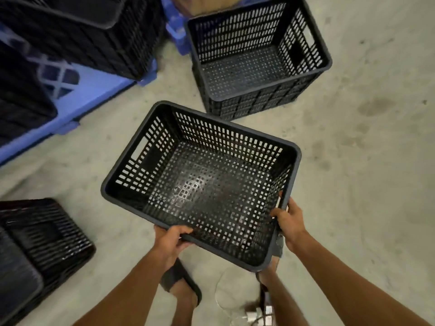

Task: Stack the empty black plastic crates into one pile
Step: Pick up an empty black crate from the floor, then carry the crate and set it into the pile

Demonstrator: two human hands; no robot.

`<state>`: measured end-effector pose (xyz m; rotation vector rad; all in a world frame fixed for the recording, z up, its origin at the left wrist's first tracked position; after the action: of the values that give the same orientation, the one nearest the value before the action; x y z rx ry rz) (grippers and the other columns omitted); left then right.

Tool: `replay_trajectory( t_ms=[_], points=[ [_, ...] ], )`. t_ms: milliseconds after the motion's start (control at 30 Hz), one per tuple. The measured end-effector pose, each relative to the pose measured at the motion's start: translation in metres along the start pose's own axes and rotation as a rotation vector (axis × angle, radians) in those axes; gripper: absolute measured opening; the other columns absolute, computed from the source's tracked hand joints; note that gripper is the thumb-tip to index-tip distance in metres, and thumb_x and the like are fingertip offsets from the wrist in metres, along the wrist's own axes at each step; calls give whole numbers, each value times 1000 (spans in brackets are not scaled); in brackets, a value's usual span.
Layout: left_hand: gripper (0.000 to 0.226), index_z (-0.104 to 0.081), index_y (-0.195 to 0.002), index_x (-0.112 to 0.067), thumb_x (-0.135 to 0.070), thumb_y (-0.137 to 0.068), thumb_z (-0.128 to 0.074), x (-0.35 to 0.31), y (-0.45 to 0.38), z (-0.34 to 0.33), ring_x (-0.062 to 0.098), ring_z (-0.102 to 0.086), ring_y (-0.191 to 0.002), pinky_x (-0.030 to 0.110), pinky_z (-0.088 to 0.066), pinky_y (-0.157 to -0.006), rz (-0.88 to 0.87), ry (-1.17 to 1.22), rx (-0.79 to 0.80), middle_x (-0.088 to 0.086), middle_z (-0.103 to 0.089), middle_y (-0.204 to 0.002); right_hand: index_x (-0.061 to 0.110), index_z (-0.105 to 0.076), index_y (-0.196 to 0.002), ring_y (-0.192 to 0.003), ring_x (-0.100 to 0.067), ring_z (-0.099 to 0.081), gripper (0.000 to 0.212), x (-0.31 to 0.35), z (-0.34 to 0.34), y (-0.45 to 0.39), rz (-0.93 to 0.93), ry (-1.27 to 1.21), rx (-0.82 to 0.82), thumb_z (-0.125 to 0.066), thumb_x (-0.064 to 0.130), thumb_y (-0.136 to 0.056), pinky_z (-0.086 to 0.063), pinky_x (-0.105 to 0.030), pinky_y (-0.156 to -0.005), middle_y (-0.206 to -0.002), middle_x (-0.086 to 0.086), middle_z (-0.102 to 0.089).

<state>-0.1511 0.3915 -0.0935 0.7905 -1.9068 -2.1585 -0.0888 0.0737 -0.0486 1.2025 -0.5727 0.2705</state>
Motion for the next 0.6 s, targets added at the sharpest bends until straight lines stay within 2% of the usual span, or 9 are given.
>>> replay_trajectory(
  t_ms=[100, 200, 333, 433, 500, 600],
  points=[
    [62, -37, -122, -20, 15, -77, -60, -24, -18, 52, 35, -59, -113, 45, -55, -84, -4, 117, -26, 20, -55, -126, 23, -57, -112, -80, -19, -67, 43, 7, -74, -2, 10, 65, 63, -49, -9, -85, -59, -31, -64, -94, -2, -70],
    [54, -36, -119, -17, 15, -81, -57, -47, -37, 94, 34, -59, -107, 44, -51, -86, -12, 194, -39, 20, -55, -123, 25, -57, -114, -80, -22, -67, 46, 13, -144, -8, -2, 124, 125, -46, -10, -86, -59, -39, -69, -93, -4, -69],
    [54, -35, -121, -21, 14, -84, -56, -72, -73, 142, 26, -61, -95, 45, -50, -89, -35, 320, -39, 14, -55, -119, 24, -59, -112, -78, -20, -64, 47, 19, -235, -23, 27, 154, 177, -48, -12, -85, -57, -37, -71, -90, -2, -68],
    [49, -40, -124, -20, 12, -89, -52, -85, -95, 162, 25, -62, -88, 46, -50, -91, -43, 416, -28, 10, -60, -110, 23, -58, -124, -89, -21, -66, 50, 22, -286, -41, 61, 191, 239, -47, -11, -89, -57, -39, -79, -103, -2, -69],
    [35, -48, -123, -12, 8, -94, -45, -89, -107, 172, 30, -65, -88, 42, -54, -85, -14, 433, -23, 16, -63, -115, 26, -51, -136, -100, -23, -65, 64, 30, -307, -53, 87, 210, 253, -44, -15, -87, -55, -44, -90, -117, -4, -67],
    [20, -54, -106, -4, 1, -98, -37, -86, -114, 189, 36, -65, -98, 45, -53, -87, 74, 302, 15, 18, -59, -122, 30, -50, -131, -102, -22, -62, 69, 40, -337, -59, 142, 278, 290, -44, -18, -82, -55, -39, -80, -122, -1, -65]
  ],
)
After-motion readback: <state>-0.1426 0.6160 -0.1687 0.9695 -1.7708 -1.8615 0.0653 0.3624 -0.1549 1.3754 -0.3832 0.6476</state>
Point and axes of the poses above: each hand's wrist, its own y-axis away from the middle knuckle, its own z-axis out of the back of the hand, x = y × z, the point moved 9 cm from there along -y, towards the middle knuckle
